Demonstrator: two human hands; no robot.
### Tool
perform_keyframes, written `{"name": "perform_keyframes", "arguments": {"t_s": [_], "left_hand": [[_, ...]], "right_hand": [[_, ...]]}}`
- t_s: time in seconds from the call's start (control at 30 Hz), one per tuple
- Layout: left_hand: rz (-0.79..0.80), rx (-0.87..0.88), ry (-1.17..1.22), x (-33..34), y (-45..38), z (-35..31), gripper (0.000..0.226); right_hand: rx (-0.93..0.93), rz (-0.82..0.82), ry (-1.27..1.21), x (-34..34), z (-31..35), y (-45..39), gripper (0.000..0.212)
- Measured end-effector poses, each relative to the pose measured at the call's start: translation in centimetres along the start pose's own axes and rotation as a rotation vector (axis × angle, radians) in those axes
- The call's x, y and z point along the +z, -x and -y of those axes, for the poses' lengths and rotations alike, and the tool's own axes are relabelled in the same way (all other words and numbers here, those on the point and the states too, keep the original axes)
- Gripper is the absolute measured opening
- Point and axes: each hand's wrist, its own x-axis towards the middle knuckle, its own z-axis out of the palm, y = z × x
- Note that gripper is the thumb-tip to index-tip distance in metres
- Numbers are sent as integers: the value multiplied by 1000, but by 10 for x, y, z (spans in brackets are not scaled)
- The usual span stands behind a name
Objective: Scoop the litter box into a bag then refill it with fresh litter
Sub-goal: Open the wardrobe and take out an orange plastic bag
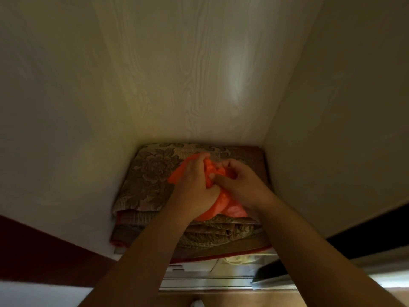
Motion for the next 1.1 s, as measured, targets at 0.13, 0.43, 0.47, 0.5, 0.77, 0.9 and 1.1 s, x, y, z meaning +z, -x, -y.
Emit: {"name": "perform_keyframes", "arguments": {"t_s": [0.13, 0.43, 0.47, 0.5, 0.77, 0.9, 1.1], "left_hand": [[-45, 152, -234, -5, 8, 11, 89], [112, 242, 89, 3, 16, 13, 115], [102, 264, 94, 5, 16, 14, 103], [92, 270, 86, 7, 16, 16, 92], [-37, 105, -38, 9, 9, 30, 68], [-26, 90, -22, 12, 7, 36, 69], [-40, 69, -182, 23, 13, 49, 109]], "right_hand": [[27, -31, -9, -9, -6, -2, 18], [64, 149, -33, -8, -10, -3, 34], [60, 172, -37, -10, -10, -2, 36], [51, 172, -7, -12, -10, -1, 37], [-13, -12, 550, -7, -15, -4, 58], [36, 110, 280, -3, -20, -3, 29], [18, 79, 236, 9, -30, -7, 31]]}}
